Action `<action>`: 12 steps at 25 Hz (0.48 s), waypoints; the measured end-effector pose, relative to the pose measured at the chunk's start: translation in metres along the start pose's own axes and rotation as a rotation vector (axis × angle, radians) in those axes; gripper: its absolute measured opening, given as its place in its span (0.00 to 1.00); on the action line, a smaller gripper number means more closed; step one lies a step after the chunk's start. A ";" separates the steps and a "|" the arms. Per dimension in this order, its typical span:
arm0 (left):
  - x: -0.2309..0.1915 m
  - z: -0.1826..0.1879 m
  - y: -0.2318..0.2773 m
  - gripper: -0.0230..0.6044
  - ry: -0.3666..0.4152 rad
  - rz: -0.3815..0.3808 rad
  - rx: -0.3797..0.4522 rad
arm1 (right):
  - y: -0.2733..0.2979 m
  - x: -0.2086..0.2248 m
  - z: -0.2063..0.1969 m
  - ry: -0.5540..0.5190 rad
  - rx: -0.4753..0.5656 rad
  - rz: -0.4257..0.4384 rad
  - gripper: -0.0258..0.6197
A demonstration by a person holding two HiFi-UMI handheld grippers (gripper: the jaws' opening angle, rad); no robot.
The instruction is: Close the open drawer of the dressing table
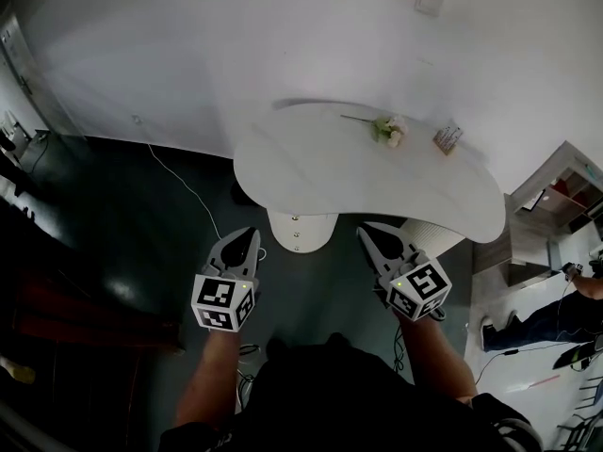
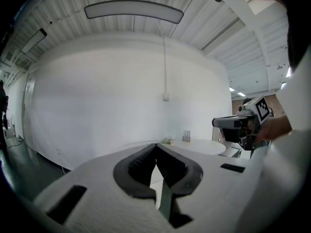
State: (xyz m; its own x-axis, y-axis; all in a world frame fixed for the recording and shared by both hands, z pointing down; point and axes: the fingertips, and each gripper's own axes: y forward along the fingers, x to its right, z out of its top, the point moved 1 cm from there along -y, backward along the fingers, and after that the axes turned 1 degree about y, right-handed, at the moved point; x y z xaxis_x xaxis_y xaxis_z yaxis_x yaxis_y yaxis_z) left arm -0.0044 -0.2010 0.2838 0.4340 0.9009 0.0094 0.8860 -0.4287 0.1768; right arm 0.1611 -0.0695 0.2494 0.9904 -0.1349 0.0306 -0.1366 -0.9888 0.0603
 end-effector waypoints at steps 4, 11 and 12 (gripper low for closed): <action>-0.007 -0.006 -0.008 0.04 -0.012 0.006 -0.002 | 0.004 -0.008 -0.001 0.007 0.004 0.005 0.04; -0.018 -0.009 -0.015 0.04 -0.020 0.012 -0.012 | 0.018 -0.019 -0.006 0.016 -0.010 0.024 0.04; -0.021 -0.010 -0.016 0.04 -0.020 0.014 -0.013 | 0.021 -0.021 -0.006 0.018 -0.008 0.027 0.04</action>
State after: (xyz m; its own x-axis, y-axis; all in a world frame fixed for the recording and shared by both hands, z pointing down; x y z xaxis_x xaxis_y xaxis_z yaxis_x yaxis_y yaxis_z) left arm -0.0296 -0.2123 0.2905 0.4496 0.8932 -0.0075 0.8777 -0.4403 0.1892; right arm 0.1373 -0.0875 0.2563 0.9857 -0.1607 0.0506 -0.1639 -0.9842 0.0675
